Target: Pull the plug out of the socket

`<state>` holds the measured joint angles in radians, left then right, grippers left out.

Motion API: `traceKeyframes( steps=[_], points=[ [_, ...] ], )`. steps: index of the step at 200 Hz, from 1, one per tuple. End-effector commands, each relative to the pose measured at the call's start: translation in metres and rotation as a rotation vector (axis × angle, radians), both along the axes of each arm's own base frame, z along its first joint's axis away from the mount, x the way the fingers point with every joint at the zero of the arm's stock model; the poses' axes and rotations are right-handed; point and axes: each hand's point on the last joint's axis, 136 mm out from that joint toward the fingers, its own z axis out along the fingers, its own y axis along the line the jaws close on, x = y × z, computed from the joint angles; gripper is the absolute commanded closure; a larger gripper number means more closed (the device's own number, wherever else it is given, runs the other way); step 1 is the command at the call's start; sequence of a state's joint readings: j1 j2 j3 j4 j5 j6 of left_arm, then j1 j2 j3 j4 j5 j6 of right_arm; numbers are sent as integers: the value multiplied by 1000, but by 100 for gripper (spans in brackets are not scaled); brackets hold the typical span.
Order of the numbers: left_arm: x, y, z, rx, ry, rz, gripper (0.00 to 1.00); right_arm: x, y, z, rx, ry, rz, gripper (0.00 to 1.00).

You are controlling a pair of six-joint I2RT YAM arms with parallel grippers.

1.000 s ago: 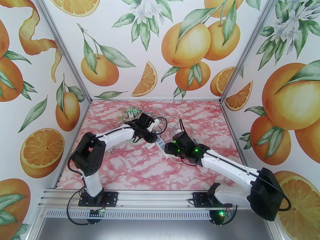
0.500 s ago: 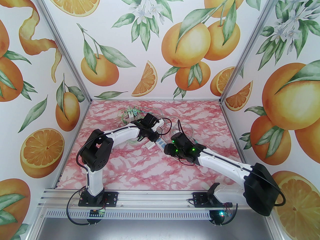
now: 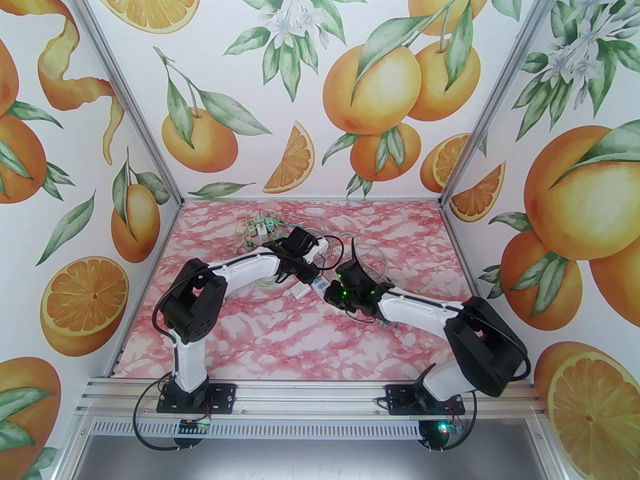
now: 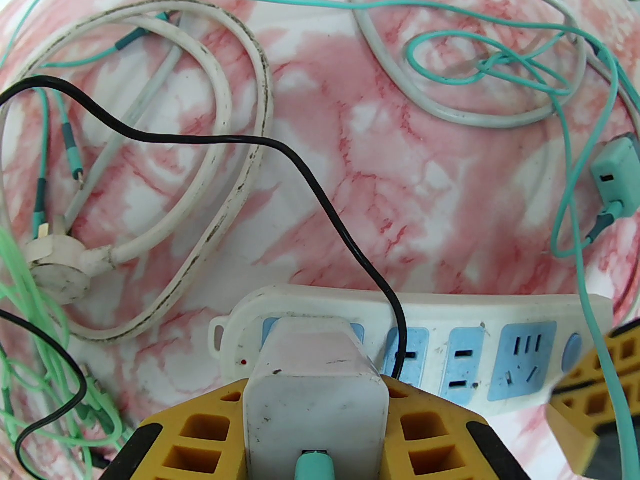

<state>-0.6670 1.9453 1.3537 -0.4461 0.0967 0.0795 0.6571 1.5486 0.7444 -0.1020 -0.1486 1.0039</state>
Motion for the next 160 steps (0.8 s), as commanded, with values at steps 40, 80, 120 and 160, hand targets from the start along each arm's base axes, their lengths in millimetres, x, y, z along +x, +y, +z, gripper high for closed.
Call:
traceKeyframes(
  steps=[40, 80, 120, 160],
  points=[
    [-5, -6, 15, -24, 3, -4, 73, -7, -22, -35, -62, 100, -70, 97],
    [-1, -8, 24, -23, -1, -2, 73, -30, -38, -66, -193, 229, -48, 100],
    [8, -7, 41, -29, -13, 9, 74, -41, -51, -72, -257, 266, -53, 100],
    [17, -5, 61, -101, -3, 44, 75, -45, -58, -72, -300, 282, -43, 100]
  ],
)
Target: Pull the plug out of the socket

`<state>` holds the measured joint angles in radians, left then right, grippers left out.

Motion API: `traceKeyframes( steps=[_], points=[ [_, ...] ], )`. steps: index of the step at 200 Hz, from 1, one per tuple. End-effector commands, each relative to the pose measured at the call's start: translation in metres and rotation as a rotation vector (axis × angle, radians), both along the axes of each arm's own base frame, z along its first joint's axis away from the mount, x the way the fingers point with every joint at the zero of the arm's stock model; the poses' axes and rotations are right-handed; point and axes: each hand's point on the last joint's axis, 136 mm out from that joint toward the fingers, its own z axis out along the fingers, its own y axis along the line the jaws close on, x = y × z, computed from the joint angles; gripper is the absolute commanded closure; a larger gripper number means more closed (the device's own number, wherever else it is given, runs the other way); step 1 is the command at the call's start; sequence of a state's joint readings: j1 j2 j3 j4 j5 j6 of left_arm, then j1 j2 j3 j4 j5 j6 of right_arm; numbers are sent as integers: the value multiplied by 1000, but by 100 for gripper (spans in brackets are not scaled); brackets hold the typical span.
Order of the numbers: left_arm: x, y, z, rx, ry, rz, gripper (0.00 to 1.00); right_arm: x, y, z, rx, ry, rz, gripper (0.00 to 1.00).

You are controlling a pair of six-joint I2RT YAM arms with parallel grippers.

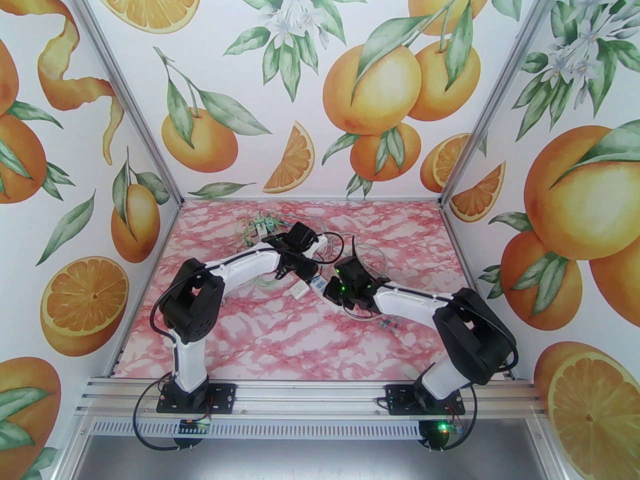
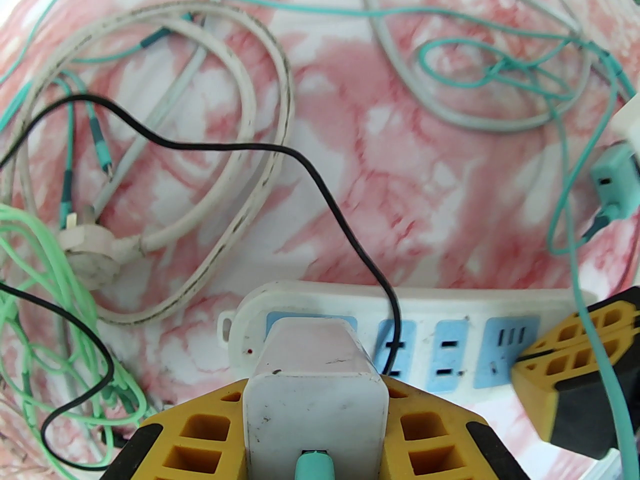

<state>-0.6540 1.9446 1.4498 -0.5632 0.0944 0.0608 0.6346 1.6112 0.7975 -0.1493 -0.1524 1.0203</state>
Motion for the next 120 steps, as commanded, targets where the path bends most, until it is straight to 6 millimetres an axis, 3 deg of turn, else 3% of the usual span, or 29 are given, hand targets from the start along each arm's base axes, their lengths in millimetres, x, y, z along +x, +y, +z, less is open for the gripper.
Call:
traceKeyframes(
  steps=[1, 35, 57, 95, 120],
  points=[
    [11, -8, 40, -108, -27, 15, 75, -54, -55, -62, -271, 231, -5, 100],
    [18, 2, 66, -72, -93, 48, 75, -52, -54, -57, -272, 219, 3, 100],
    [19, 10, 85, -65, -133, 65, 74, -43, -46, -43, -246, 171, 28, 100],
    [16, 13, 128, -85, -195, 81, 74, -18, -31, 9, -192, 9, 76, 100],
    [11, 8, 155, -119, -233, 66, 74, -7, -30, 50, -171, -107, 85, 87]
  ],
)
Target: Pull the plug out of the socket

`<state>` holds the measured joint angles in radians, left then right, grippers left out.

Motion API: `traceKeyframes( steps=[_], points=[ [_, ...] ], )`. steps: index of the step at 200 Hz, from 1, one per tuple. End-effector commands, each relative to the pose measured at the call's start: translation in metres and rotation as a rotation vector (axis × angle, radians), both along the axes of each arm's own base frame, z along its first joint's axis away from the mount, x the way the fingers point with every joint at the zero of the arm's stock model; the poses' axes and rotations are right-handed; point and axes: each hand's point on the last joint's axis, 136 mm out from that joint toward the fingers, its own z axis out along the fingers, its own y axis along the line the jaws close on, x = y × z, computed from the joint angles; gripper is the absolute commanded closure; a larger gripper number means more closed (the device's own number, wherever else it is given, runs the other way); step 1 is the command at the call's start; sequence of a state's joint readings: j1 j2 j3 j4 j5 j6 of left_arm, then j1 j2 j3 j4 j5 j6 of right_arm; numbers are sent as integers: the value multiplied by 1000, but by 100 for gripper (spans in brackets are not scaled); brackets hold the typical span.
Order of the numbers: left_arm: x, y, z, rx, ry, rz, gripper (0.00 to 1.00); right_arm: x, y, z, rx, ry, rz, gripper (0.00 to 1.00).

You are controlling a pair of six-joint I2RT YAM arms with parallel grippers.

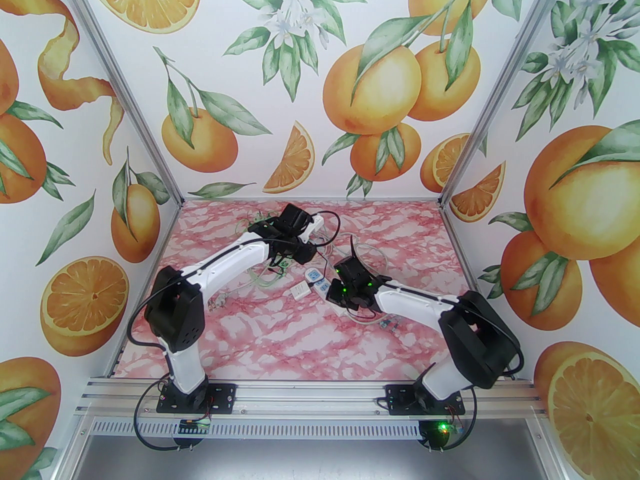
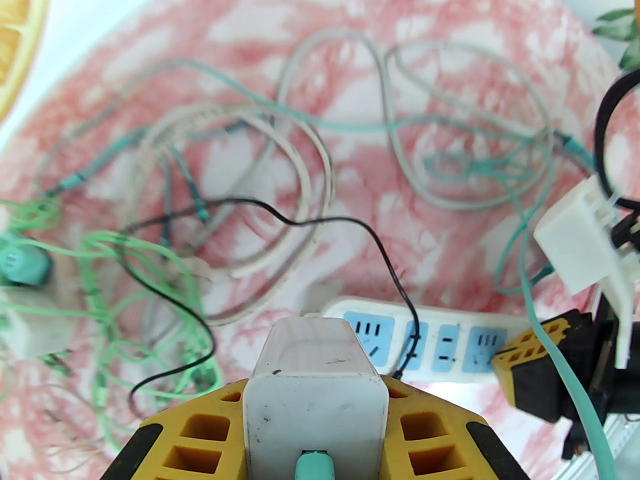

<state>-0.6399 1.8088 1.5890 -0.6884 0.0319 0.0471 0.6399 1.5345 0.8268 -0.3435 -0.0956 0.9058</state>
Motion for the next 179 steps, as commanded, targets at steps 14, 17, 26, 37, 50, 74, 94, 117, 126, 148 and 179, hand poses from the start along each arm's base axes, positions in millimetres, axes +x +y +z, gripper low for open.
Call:
traceKeyframes(
  steps=[14, 17, 26, 37, 50, 74, 94, 117, 126, 148, 179],
  points=[
    [-7, -4, 63, -60, -93, 0, 74, 11, -13, 61, -35, -159, 22, 80],
    [-8, -5, 64, -59, -94, -3, 74, 11, -14, 64, -36, -168, 20, 78],
    [-12, -6, 66, -59, -96, -5, 74, 11, -19, 77, -39, -200, 14, 75],
    [-19, -8, 66, -54, -98, -13, 74, 10, -29, 87, -60, -227, -6, 71],
    [-28, -5, 66, -63, -90, 4, 74, 8, -48, 96, -94, -249, -47, 58],
    [-50, 3, 59, -80, -81, 21, 74, 5, -77, 105, -124, -286, -122, 50],
    [-70, 13, 46, -77, -77, 45, 74, 1, -93, 111, -123, -317, -170, 20],
    [-93, 21, 27, -55, -83, 73, 74, -2, -103, 114, -130, -334, -196, 0],
    [-101, 22, 17, -38, -91, 76, 74, -3, -105, 115, -133, -334, -200, 0],
    [-117, 24, -10, 63, -136, 85, 74, -6, -109, 114, -143, -321, -214, 0],
    [-132, 13, -48, 237, -186, 51, 73, -13, -116, 118, -145, -326, -235, 0]
  ],
)
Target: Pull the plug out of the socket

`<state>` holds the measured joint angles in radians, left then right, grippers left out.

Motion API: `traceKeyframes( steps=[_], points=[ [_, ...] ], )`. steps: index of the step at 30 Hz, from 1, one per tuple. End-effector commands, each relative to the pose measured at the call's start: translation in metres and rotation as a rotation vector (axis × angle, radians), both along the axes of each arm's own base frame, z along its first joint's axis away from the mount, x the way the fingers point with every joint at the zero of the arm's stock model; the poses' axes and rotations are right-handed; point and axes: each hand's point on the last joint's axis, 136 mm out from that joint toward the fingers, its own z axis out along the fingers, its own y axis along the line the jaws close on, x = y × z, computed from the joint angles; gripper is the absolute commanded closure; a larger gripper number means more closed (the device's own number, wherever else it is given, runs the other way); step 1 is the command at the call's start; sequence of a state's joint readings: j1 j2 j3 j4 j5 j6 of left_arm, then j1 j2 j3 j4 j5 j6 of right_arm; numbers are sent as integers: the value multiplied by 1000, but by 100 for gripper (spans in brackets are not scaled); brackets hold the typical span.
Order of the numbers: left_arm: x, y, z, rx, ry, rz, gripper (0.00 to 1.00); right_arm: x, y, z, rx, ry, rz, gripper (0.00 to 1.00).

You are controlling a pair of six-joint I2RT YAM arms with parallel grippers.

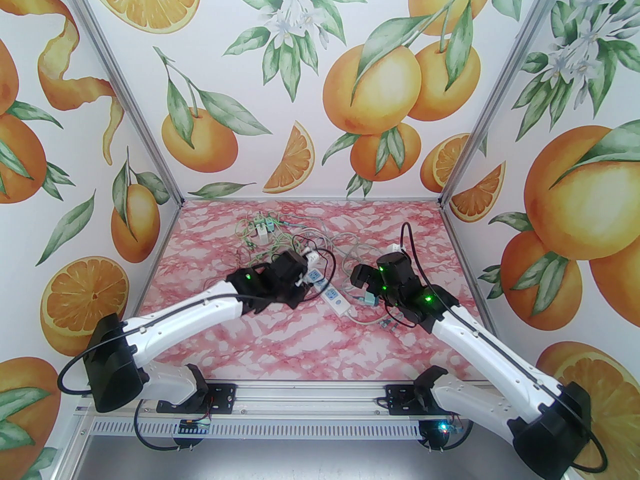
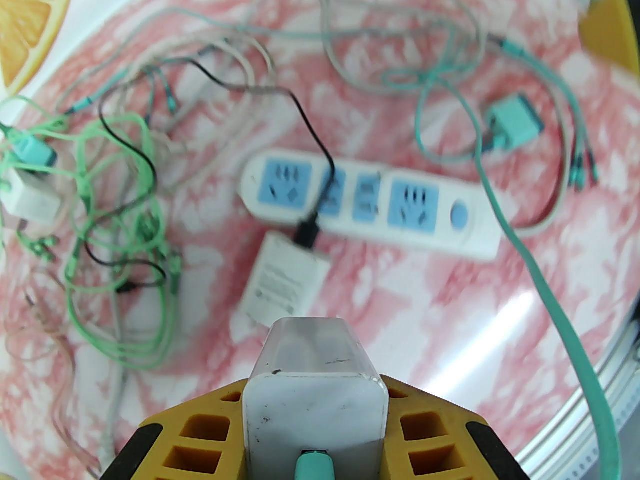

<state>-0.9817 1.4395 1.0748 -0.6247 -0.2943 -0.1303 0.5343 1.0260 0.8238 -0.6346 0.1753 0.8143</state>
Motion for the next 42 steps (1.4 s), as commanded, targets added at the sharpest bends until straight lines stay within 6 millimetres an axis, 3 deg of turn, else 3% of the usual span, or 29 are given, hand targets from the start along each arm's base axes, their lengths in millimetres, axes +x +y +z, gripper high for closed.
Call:
traceKeyframes(
  steps=[1, 6, 13, 20, 22, 28, 29, 38, 42],
  points=[
    [8, -4, -11, 86, -115, 53, 73, -8, -16, 1, -25, -1, -50, 0],
    [1, -19, -45, 211, -139, 22, 71, -19, -25, 9, -19, -23, -60, 0],
    [4, -29, -77, 344, -139, 26, 66, -33, -36, 11, -14, -29, -78, 0],
    [-10, -42, -83, 300, -59, -28, 41, -39, -39, 10, -3, -31, -85, 0],
    [-19, -42, -71, 254, -25, -43, 18, -38, -36, 8, 8, -29, -81, 0],
    [-36, -41, -50, 219, 57, -114, 6, -27, -25, 5, 29, -31, -63, 0],
    [-37, -38, -48, 223, 67, -113, 0, -25, -22, 4, 34, -29, -59, 0],
    [-42, -17, -2, 165, 108, -120, 0, -6, 1, 2, 80, -15, -15, 0],
    [-22, 11, 23, 82, 102, -1, 0, 3, 19, 2, 116, -7, 20, 0]
  ],
)
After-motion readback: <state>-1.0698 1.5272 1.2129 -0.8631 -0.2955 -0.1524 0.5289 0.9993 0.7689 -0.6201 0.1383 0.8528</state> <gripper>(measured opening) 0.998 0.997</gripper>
